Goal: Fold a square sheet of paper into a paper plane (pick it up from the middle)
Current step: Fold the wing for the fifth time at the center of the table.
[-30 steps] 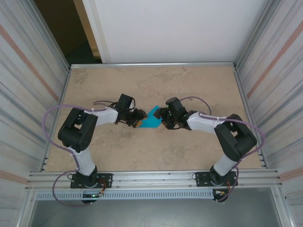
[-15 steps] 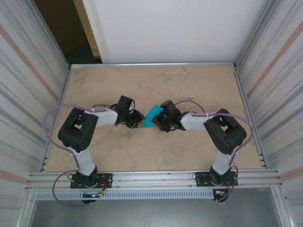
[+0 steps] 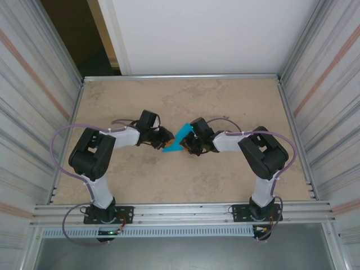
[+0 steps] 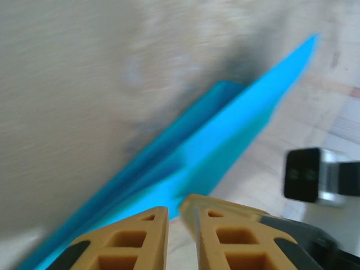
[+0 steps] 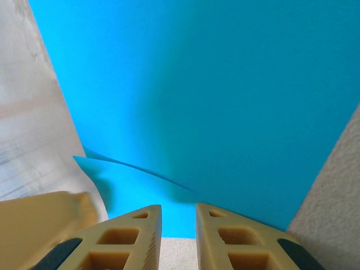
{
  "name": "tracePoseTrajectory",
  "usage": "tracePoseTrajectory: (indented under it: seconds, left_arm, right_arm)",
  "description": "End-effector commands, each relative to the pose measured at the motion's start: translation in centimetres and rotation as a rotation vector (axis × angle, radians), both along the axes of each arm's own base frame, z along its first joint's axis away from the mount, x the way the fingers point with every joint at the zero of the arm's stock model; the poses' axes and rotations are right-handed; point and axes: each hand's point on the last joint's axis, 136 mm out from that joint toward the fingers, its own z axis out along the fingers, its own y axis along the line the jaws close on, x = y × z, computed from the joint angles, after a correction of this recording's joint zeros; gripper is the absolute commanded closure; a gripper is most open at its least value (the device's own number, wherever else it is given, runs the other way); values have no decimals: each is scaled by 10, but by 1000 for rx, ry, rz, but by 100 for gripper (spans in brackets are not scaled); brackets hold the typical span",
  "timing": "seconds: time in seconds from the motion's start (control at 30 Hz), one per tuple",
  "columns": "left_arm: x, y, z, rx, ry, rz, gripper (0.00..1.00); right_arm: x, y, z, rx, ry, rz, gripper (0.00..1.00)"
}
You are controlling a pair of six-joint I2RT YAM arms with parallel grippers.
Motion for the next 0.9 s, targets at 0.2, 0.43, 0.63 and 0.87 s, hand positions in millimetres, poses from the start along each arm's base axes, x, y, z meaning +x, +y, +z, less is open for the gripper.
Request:
tracePoseTrajectory:
  seconds: [0.2,0.43,0.63,0.87]
  left_arm:
    - [3,-6,-5,90,-108,-257,82]
    - [0,-3,-24,129,-75,-269,83]
    - [-3,15,-50,186,22,-168,84]
    - [-12,21,-56,156,123,-67,84]
  right_arm:
    - [-13,-12,-16,-60,43,33,78]
    - [-9,-9,-8,-50,15,47,78]
    - [5,-26,29,-39,-140,19,61]
    - [-7,-45,27,-56,-113,-44,48]
